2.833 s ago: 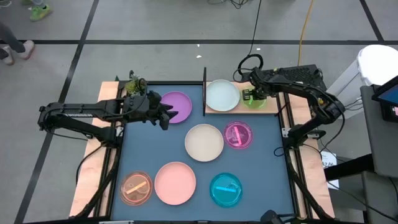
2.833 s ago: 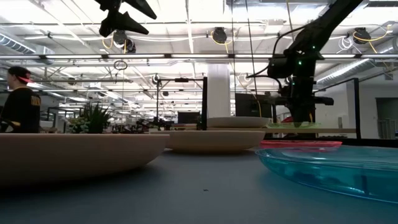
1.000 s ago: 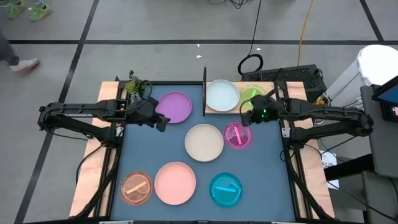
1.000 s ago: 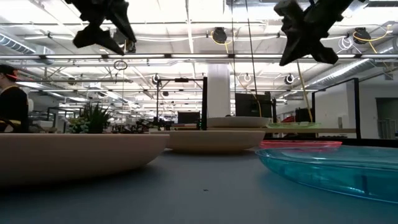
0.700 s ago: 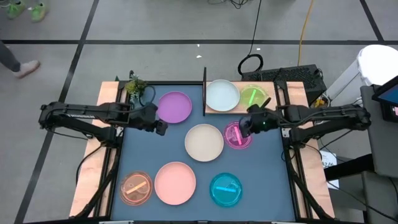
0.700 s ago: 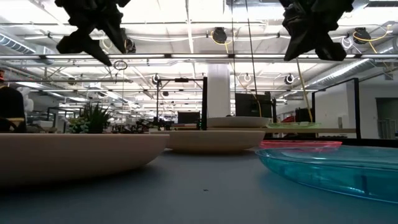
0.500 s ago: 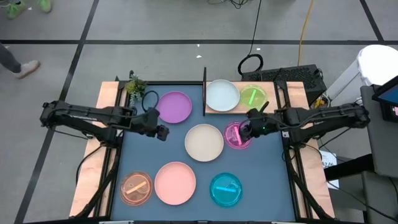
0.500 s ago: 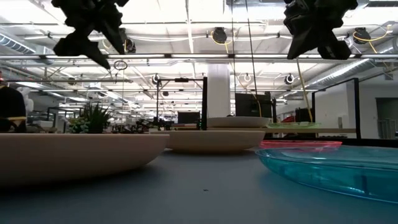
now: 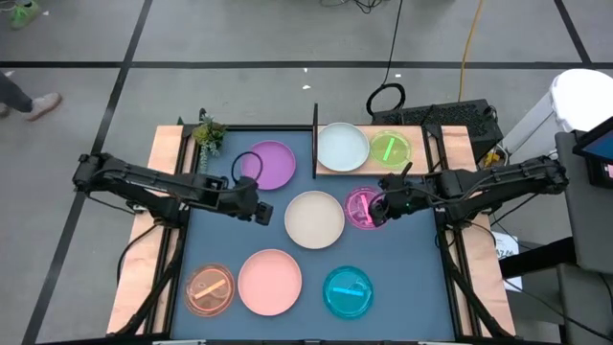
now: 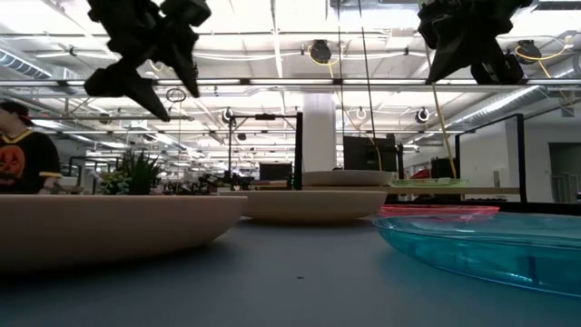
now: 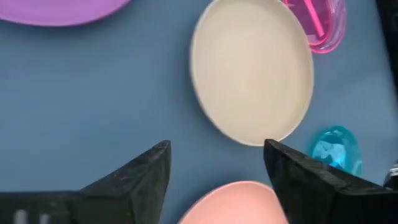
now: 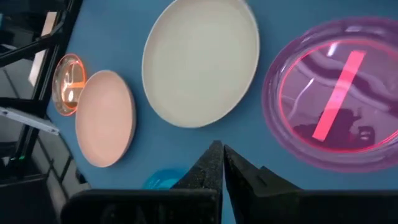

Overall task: Place and stack plates onto a shelf
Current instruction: Stack the white plate on top of the gray plate on the shelf

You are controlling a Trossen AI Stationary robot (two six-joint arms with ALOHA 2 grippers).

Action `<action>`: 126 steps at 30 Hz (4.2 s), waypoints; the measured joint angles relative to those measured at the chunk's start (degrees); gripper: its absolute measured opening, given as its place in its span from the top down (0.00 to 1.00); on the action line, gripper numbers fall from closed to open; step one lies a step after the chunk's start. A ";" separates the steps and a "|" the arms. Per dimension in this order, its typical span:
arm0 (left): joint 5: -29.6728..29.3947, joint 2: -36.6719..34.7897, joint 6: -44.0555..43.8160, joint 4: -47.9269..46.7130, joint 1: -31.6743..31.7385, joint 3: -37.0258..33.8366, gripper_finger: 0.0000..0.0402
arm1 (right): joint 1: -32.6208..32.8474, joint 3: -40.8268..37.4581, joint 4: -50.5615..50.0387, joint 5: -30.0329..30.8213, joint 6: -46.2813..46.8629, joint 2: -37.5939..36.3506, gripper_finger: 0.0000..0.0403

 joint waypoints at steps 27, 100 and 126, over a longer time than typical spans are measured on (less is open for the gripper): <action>3.10 18.86 -15.04 12.39 1.46 0.07 0.26 | 2.16 -0.02 -1.23 -7.50 -7.66 -1.23 1.00; -2.92 10.46 -10.26 12.59 2.73 0.00 0.97 | 2.16 -0.02 -8.35 -2.31 -10.11 -6.31 1.00; 2.43 -5.25 0.65 9.28 10.15 7.75 0.97 | 2.14 -0.07 2.11 3.17 -0.19 -8.01 1.00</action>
